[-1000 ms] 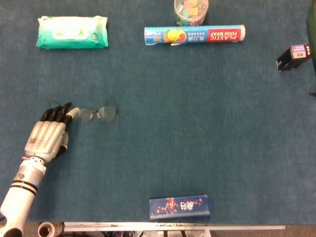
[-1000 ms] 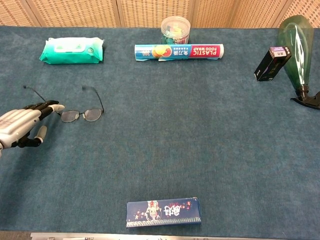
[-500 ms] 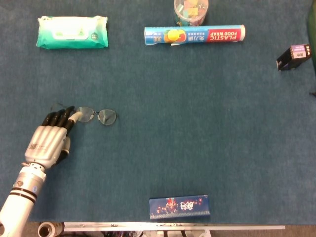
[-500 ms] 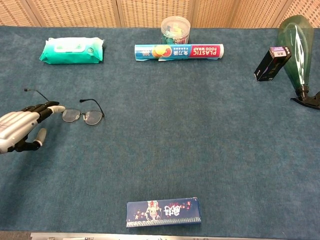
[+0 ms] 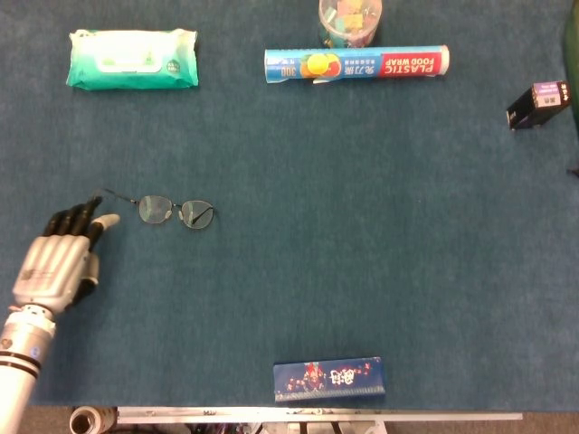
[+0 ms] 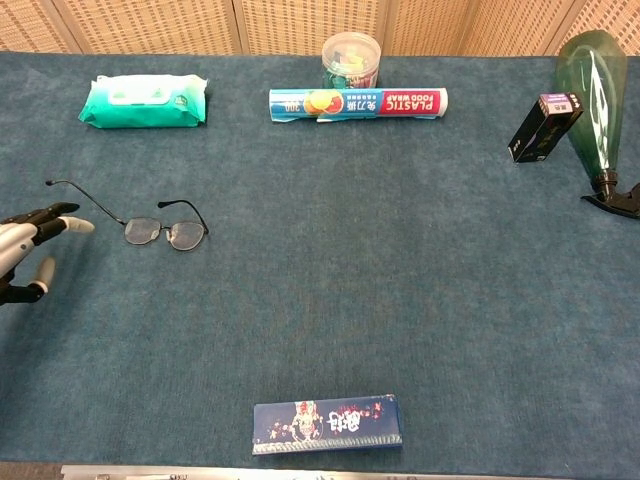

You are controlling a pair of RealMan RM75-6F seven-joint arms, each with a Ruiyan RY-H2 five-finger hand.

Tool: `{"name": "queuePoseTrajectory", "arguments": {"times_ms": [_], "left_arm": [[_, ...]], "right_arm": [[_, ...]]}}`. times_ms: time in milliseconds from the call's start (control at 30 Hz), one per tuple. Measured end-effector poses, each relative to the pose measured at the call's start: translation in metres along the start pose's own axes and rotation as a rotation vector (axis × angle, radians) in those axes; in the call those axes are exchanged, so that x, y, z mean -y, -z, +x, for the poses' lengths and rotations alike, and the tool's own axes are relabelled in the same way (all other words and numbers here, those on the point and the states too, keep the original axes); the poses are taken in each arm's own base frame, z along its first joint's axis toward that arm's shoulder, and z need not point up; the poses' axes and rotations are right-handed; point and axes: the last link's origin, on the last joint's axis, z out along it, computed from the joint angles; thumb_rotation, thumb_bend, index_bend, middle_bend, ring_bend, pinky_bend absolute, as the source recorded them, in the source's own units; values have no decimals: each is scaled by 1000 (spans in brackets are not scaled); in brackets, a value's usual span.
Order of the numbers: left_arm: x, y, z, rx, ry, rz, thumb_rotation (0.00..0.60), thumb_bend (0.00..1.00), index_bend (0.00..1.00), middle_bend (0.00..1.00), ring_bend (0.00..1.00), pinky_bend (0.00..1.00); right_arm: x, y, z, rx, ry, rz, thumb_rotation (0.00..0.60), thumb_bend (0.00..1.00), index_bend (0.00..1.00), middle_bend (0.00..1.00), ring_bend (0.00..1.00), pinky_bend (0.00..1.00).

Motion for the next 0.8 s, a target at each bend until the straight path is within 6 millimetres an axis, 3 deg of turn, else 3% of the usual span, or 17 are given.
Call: {"name": "queuePoseTrajectory", "arguments": {"times_ms": [300, 400, 533, 800], "left_arm": [[20, -14, 20, -58, 17, 81, 600, 729, 157, 0, 0, 57], [24, -23, 31, -101, 21, 98, 600, 604, 157, 0, 0, 60], [29, -38, 46, -173, 28, 134, 600, 352, 160, 0, 0, 64], [28, -66, 67, -307, 64, 183, 600, 229, 165, 0, 0, 64]], "right_arm": [[2, -2, -1, -1, -6, 9, 600, 40, 146, 206, 214, 448], [3, -2, 0, -3, -3, 12, 600, 40, 146, 207, 214, 449], [3, -2, 1, -4, -1, 13, 600, 40, 146, 207, 214, 448], [4, -3, 1, -5, -1, 13, 600, 40, 146, 207, 214, 448]]}}
